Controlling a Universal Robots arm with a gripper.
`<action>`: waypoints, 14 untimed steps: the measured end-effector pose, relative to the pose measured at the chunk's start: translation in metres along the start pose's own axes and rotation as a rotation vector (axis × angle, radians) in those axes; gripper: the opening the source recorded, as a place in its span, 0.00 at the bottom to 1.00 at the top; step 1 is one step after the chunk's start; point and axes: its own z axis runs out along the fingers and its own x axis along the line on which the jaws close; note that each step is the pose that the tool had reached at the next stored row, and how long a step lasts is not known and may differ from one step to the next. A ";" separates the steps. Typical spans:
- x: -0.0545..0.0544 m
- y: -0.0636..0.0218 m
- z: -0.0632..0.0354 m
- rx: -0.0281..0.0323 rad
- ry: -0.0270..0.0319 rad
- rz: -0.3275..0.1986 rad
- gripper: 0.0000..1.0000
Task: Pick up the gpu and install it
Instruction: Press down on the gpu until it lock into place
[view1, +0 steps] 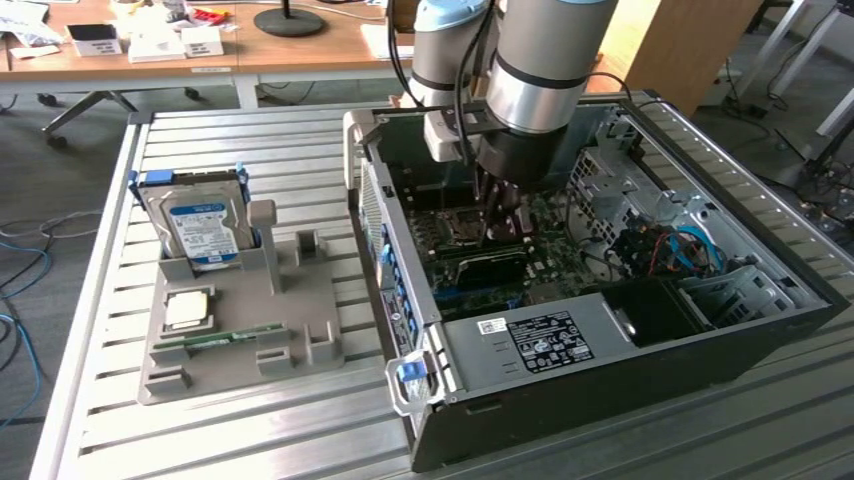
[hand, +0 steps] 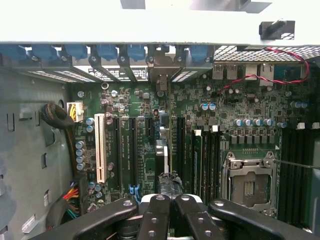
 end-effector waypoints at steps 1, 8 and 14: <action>0.000 0.0000 0.0001 -0.0001 0.0002 0.000 0.11; 0.000 0.0001 0.0031 -0.0001 0.0003 0.000 0.11; 0.000 0.0002 0.0048 0.0000 0.0001 0.000 0.11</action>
